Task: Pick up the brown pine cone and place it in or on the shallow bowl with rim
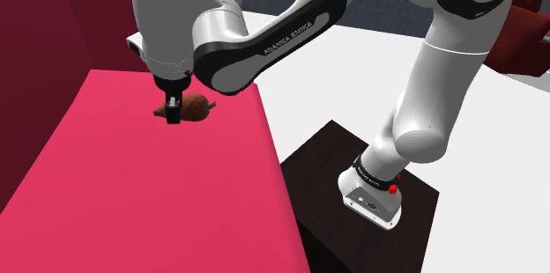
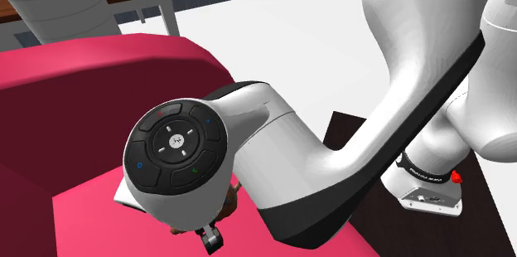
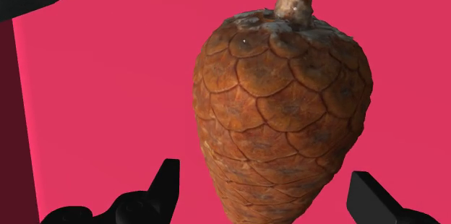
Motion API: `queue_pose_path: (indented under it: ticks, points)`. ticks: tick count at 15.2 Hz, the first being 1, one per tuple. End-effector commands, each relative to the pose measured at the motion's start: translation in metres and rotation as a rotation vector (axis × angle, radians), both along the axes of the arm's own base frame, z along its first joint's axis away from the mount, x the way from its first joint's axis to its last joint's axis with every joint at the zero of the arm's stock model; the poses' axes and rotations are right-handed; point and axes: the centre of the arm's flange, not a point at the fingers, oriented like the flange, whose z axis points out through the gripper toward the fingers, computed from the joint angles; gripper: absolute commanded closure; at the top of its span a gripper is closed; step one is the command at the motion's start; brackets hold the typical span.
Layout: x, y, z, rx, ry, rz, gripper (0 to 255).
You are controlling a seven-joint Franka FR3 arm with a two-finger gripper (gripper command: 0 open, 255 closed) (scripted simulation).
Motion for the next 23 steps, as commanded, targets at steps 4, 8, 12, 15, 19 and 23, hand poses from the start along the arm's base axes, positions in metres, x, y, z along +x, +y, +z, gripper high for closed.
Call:
queue_pose_path:
  ticks: [4, 8, 12, 15, 19, 23]
  points:
    - [0.002, 0.000, -0.008, 0.000, 0.000, 0.000, 0]
    - [0.002, 0.000, -0.008, -0.001, 0.000, 0.000, 0]
    - [0.002, 0.000, -0.008, -0.001, 0.000, 0.000, 255]
    - [0.002, 0.000, -0.008, 0.000, 0.000, 0.000, 255]
    - [0.002, 0.000, -0.003, 0.000, 0.000, 0.000, 255]
    - [0.002, 0.000, 0.019, 0.000, 0.000, 0.000, 255]
